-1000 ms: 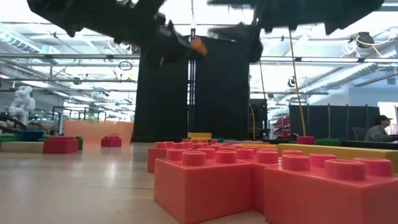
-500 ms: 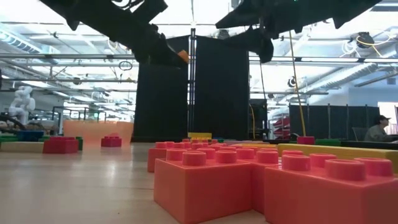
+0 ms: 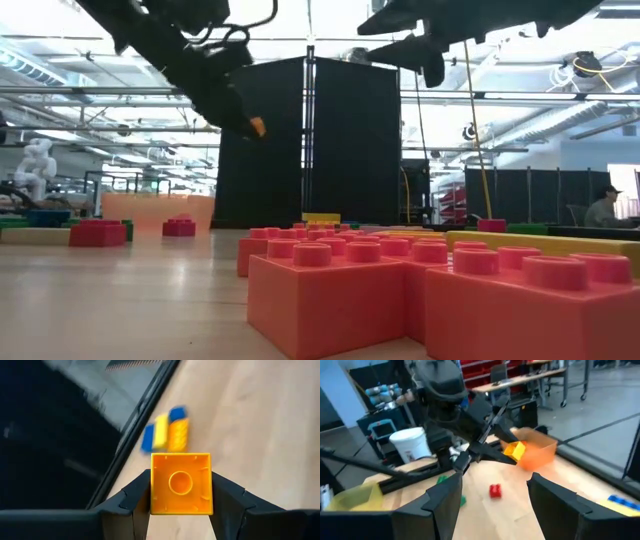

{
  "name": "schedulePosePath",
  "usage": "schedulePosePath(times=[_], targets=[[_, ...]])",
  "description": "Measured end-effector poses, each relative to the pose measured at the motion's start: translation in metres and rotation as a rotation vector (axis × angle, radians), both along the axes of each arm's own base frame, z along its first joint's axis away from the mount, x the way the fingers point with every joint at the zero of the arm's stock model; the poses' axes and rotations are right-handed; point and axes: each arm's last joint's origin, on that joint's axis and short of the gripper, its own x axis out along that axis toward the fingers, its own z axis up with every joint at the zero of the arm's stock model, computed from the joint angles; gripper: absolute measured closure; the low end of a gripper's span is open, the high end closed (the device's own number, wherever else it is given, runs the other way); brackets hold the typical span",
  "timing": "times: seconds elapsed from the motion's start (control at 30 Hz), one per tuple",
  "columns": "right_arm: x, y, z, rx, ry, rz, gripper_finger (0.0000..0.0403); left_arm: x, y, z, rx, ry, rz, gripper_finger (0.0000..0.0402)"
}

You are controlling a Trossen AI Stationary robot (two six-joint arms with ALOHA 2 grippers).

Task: Sort blocks by size
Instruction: Put the yellow 4 stud game piece into the orange bin

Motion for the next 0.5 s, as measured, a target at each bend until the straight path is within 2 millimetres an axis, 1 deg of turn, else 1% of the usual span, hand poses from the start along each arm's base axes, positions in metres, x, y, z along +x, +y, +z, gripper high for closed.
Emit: schedulePosePath(times=[0.17,0.3,0.4,0.5], targets=[[-0.005,-0.021,0.006,-0.010,-0.024,-0.077,0.0181,-0.024,0.035,0.000,-0.068,0.038,0.179,0.0240],[-0.007,-0.035,0.005,-0.010,-0.004,-0.127,0.0181,-0.040,0.061,-0.005,-0.143,0.057,0.283,0.0240],[-0.008,-0.039,0.001,0.000,0.037,-0.141,0.0181,-0.053,0.077,-0.008,-0.206,0.051,0.355,0.0240],[-0.008,-0.040,-0.003,0.002,0.078,-0.142,0.0181,-0.064,0.091,-0.008,-0.233,0.029,0.436,0.0240]])
